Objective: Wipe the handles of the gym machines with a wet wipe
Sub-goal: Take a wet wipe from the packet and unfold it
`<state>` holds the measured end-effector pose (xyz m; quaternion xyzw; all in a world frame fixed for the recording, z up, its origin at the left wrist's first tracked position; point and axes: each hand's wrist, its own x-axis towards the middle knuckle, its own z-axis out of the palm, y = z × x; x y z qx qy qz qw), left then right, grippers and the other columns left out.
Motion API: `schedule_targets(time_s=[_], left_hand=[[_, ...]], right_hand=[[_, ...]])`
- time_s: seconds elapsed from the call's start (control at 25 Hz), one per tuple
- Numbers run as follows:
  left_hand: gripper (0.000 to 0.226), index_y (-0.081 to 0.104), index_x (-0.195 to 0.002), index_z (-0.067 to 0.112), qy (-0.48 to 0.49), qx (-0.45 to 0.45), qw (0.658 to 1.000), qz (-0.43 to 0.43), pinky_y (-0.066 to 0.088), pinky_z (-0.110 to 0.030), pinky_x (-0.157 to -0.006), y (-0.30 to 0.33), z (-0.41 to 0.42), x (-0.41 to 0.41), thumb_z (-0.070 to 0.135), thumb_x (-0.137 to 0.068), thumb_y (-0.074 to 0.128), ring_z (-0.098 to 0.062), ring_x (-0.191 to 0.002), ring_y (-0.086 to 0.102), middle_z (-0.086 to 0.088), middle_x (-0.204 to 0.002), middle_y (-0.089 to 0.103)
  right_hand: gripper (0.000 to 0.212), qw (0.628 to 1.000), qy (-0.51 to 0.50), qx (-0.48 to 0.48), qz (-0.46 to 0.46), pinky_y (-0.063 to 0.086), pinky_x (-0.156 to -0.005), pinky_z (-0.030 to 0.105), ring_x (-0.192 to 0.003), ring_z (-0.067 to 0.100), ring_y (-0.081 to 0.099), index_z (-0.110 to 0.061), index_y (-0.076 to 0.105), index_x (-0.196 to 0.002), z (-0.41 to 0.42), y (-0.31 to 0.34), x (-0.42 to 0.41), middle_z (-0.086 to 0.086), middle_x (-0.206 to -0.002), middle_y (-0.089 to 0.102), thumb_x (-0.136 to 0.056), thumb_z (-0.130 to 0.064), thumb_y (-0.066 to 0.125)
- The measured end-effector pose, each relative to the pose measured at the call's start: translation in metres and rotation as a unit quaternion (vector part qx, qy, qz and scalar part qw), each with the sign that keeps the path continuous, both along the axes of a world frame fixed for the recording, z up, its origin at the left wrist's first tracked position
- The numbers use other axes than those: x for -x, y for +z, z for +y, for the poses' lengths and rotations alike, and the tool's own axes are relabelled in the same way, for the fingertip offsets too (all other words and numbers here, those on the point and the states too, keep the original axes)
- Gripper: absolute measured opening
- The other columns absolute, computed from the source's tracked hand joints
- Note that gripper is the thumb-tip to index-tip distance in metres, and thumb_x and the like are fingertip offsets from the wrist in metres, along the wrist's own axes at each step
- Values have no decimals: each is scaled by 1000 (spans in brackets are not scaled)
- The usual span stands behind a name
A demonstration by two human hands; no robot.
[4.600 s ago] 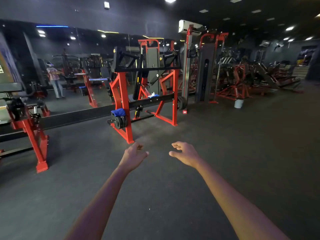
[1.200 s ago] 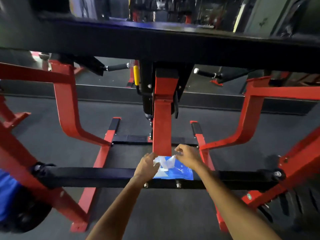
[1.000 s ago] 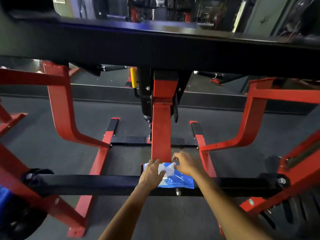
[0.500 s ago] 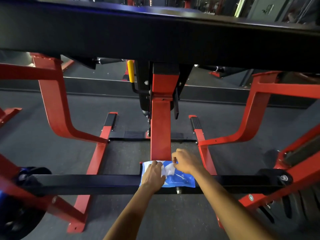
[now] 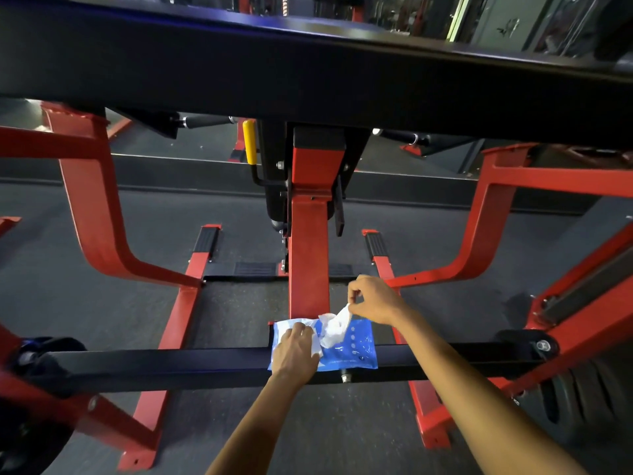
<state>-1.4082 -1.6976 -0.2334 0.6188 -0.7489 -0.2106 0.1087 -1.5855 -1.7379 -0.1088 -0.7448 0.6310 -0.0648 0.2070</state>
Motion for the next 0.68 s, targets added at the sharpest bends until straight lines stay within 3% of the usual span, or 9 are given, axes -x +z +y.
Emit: schedule_targets(time_s=[0.12,0.36,0.48,0.68], left_hand=[[45,45,-131,15,-3,5,1000,5,44,-33,-89,-1,0,-1,32,-91,58,-20,-121,44,-1,-136,41],[43,49,-127,12,7,22,997,73,46,-34,-87,9,-3,-10,30,-89,61,-20,-118,47,-2,-131,45],[40,54,-120,11,32,51,991,123,44,-33,-88,28,-6,-24,28,-85,67,-24,-111,52,-5,-121,51],[38,61,-113,4,124,125,963,202,40,-25,-88,75,1,-56,22,-82,72,-23,-107,56,-8,-115,58]], right_hand=[[10,998,-34,26,-42,51,-75,39,-81,19,60,-18,61,-66,-2,11,4,-1,-84,58,-72,-12,66],[10,993,-48,56,-90,51,-72,34,-78,20,62,-12,62,-66,-5,33,8,3,-83,61,-73,-7,66],[17,992,-39,78,-95,50,-73,34,-79,17,61,-21,58,-64,-6,42,6,2,-82,63,-74,-10,67],[9,986,6,101,-132,49,-74,34,-78,19,62,-14,62,-71,-3,56,-17,3,-81,64,-75,-8,67]])
